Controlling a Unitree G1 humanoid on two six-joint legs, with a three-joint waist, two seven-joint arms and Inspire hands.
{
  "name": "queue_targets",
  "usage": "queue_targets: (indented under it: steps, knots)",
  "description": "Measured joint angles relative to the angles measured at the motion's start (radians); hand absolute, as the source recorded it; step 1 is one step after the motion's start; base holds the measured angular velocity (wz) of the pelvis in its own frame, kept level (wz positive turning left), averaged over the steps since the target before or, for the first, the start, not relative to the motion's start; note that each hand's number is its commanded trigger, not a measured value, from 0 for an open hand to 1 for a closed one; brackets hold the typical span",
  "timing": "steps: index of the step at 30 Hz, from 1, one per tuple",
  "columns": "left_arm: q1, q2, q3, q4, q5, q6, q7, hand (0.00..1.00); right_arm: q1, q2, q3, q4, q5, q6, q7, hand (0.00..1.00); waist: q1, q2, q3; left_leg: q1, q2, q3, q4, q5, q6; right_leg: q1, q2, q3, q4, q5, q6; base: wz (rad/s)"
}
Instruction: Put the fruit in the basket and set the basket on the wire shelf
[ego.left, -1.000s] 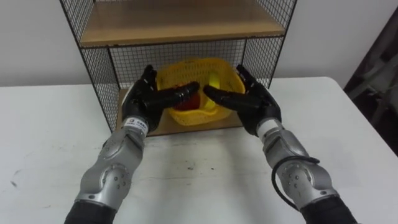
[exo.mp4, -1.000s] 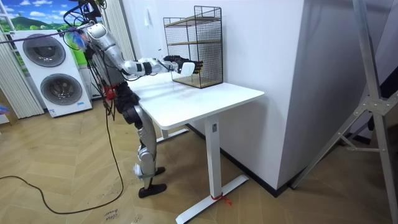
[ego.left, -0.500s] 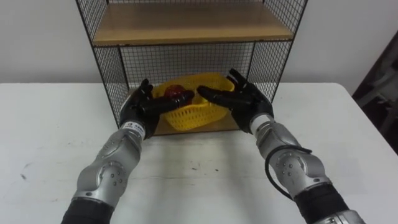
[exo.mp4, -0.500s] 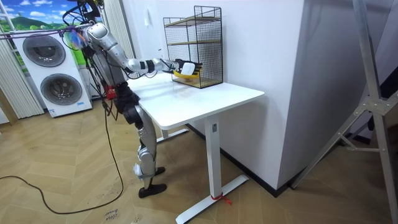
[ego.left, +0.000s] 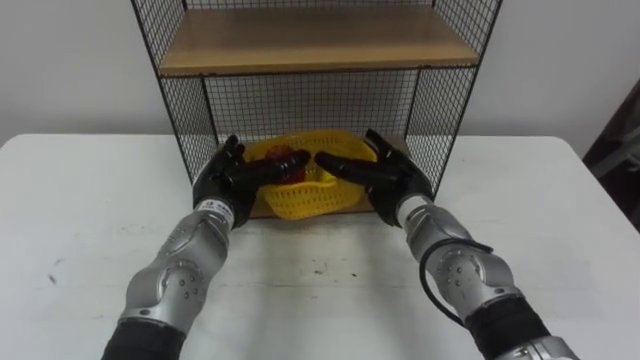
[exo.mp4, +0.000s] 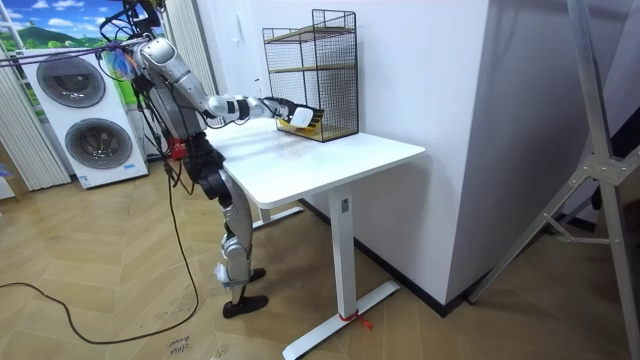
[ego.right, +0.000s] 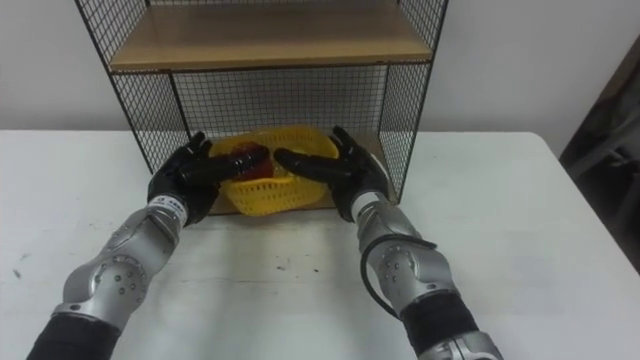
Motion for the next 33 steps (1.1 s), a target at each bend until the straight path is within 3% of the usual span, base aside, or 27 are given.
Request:
queue_targets:
  steps: [8, 18, 22, 33]
  knots:
    - [0.004, 0.004, 0.016, 0.093, 0.0, -0.008, -0.009, 0.0, 0.03, -0.006, -0.011, 0.062, -0.014, -0.004, 0.032, 0.0, -0.017, 0.007, 0.0001, 0.031, -0.002, -0.005, -0.004, 0.0, 0.0, 0.032, -0.001, -0.002, -0.002, -0.001, 0.001, 0.02]
    - [0.006, 0.003, 0.017, 0.106, -0.025, -0.008, -0.023, 0.0, 0.064, -0.027, -0.011, 0.083, -0.009, -0.015, 0.104, 0.0, -0.018, 0.011, -0.003, 0.06, -0.002, -0.004, -0.009, 0.001, -0.002, 0.059, 0.0, -0.001, -0.006, -0.001, 0.0, -0.01]
    - [0.007, 0.01, 0.017, 0.108, -0.038, -0.009, -0.024, 0.0, 0.073, -0.04, -0.011, 0.093, -0.009, -0.016, 0.121, 0.0, -0.016, 0.014, -0.0106, 0.063, -0.002, -0.006, -0.016, 0.003, -0.003, 0.063, 0.0, -0.002, -0.017, 0.001, 0.0, 0.0]
    - [0.007, 0.033, 0.018, 0.108, -0.041, -0.011, -0.025, 0.0, 0.081, -0.067, -0.011, 0.093, -0.009, -0.018, 0.142, 0.0, -0.018, 0.016, -0.0123, 0.068, -0.002, -0.005, -0.026, 0.009, -0.005, 0.061, 0.0, 0.0, -0.017, 0.004, -0.002, 0.0]
